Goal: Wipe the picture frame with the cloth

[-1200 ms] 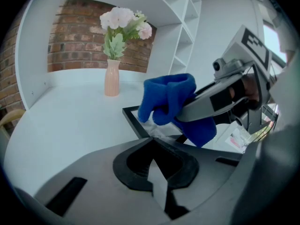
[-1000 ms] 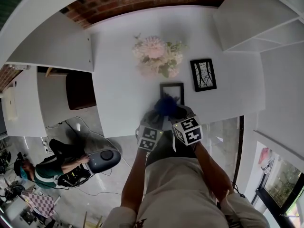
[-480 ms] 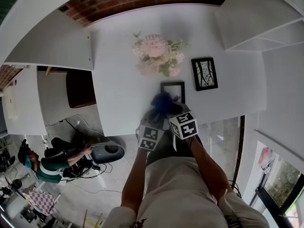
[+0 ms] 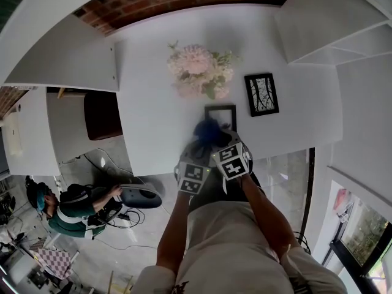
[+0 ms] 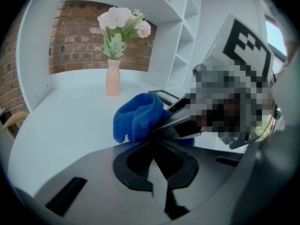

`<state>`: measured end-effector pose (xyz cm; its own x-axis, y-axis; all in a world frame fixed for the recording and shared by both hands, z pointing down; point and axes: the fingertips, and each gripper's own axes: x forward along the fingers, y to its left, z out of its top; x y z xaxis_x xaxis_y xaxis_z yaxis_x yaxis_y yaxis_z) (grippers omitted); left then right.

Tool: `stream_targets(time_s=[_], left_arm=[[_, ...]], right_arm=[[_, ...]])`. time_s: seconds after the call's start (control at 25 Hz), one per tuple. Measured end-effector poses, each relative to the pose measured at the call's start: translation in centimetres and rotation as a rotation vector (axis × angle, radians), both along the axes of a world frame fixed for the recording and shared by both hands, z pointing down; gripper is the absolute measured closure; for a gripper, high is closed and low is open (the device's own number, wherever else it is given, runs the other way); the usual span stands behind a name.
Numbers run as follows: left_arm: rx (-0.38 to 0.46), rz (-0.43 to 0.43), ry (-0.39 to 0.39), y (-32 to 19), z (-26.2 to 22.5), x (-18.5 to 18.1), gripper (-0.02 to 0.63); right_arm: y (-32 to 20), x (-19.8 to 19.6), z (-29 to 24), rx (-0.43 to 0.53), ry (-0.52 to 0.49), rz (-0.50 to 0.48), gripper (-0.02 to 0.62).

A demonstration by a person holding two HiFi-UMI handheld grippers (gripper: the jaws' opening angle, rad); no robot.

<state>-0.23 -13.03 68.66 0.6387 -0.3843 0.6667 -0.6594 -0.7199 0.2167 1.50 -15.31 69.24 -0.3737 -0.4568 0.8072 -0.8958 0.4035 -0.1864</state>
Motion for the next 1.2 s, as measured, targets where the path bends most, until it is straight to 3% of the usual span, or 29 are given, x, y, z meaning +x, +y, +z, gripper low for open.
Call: stream_targets(time_s=[0.88,1.2], left_arm=[[-0.001,-0.024,-0.006,0.0,-0.1,0.0,0.609],[0.0,-0.023,-0.003,0.0,-0.1,-0.1,0.609]], right_arm=[[0.1,5.4,-1.4,0.0,0.073,0.117,0.515],[0.7,11.1,-1.3,-0.013,0.141,0.21,0.515]])
